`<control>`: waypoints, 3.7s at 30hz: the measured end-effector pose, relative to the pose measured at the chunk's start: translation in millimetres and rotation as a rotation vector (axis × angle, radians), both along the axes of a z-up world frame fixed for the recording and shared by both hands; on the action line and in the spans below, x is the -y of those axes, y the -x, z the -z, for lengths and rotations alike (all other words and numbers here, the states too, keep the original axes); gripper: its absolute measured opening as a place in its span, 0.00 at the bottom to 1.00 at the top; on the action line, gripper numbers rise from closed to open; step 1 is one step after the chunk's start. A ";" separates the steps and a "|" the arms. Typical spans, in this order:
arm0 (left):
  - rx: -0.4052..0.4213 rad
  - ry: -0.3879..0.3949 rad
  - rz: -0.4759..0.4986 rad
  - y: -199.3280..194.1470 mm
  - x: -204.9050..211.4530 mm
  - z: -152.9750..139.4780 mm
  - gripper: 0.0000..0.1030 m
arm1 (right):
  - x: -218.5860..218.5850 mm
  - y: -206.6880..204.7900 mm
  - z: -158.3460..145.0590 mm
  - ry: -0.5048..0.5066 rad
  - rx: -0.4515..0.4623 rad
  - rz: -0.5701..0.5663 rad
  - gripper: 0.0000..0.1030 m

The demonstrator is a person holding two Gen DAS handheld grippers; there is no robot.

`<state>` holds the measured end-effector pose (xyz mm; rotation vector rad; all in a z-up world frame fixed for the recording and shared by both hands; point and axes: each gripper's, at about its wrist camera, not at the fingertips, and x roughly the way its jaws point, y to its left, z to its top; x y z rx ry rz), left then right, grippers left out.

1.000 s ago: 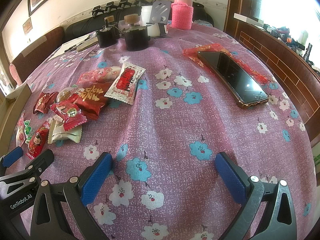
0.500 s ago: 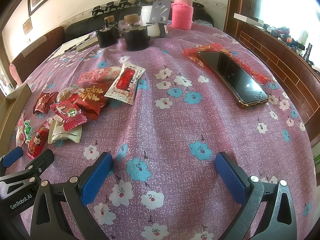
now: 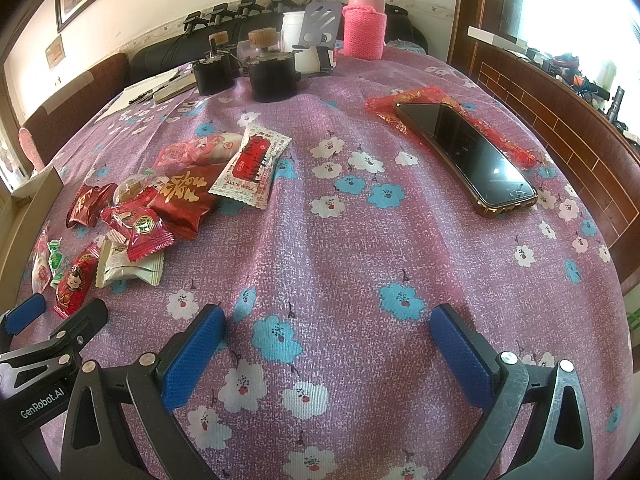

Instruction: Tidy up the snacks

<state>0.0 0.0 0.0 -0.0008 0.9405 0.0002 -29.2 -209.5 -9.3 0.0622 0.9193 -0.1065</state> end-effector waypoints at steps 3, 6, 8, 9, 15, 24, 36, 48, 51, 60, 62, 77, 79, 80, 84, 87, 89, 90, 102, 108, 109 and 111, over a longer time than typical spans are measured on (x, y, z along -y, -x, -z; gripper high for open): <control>0.000 0.000 0.000 0.0 0.0 0.0 1.00 | 0.0 0.0 0.0 0.000 0.000 0.000 1.00; 0.000 0.000 0.000 0.0 0.0 0.0 1.00 | 0.0 0.0 0.1 0.000 0.000 0.000 1.00; 0.000 0.000 0.000 0.0 0.0 0.0 1.00 | -0.1 -0.1 0.1 0.000 0.000 0.000 1.00; 0.000 0.000 0.000 0.0 0.0 0.0 1.00 | -0.1 -0.2 0.2 0.000 0.000 0.000 1.00; 0.000 0.000 0.000 0.0 0.0 0.0 1.00 | -0.4 -0.5 0.3 0.000 0.000 0.000 1.00; 0.000 0.000 0.000 0.0 0.0 0.0 1.00 | -0.4 -0.5 0.4 0.000 0.000 0.000 1.00; 0.000 0.000 0.000 0.0 0.0 0.0 1.00 | -0.4 -0.6 0.4 0.000 0.000 0.000 1.00; 0.000 -0.004 -0.008 0.5 -0.5 0.0 1.00 | -0.8 0.0 0.6 0.000 0.000 0.000 1.00; -0.017 -0.001 0.024 1.8 -1.2 0.4 1.00 | -1.0 0.7 0.9 -0.001 0.000 0.001 1.00; -0.076 -0.008 0.147 4.3 -1.4 -1.3 1.00 | 5.2 -2.3 -3.5 -0.012 -0.117 -0.049 1.00; -0.096 -0.005 0.151 7.4 -2.4 -2.6 1.00 | 2.8 -5.4 -2.8 0.000 -0.127 -0.041 1.00; 0.358 0.092 0.067 92.9 -132.0 -135.2 1.00 | -3.0 97.5 -75.2 -0.191 0.317 -0.174 0.99; 0.349 0.069 0.045 88.5 -145.9 -137.5 1.00 | -17.2 94.6 -72.0 -0.233 0.223 -0.236 0.98; 0.331 0.070 0.032 83.0 -151.8 -135.4 1.00 | -27.4 94.6 -69.4 -0.211 0.206 -0.257 0.93; 0.190 0.155 0.012 65.5 -156.7 -113.1 1.00 | -70.1 91.7 -50.0 -0.153 0.115 -0.355 0.81; 0.152 0.164 0.055 60.5 -138.9 -101.6 1.00 | -91.9 88.6 -34.0 -0.155 0.036 -0.410 0.71; 0.149 0.160 0.100 52.3 -120.1 -97.2 1.00 | -102.9 89.5 -24.6 -0.148 0.001 -0.422 0.65; 0.144 0.158 0.113 47.2 -113.7 -95.7 1.00 | -106.3 89.8 -21.2 -0.143 -0.006 -0.424 0.64; -0.006 0.171 0.290 -7.6 -33.8 -54.8 0.93 | -79.8 95.7 -9.0 -0.151 -0.063 -0.405 0.20; -0.034 0.005 0.381 -20.5 1.2 -35.0 0.64 | -49.6 96.4 -9.8 -0.203 -0.059 -0.366 0.20; -0.048 -0.010 0.391 -22.2 2.4 -30.9 0.56 | -48.8 96.3 -10.3 -0.206 -0.058 -0.365 0.20; -0.083 -0.019 0.420 -21.6 3.9 -21.0 0.36 | -47.8 96.8 -11.0 -0.207 -0.054 -0.369 0.20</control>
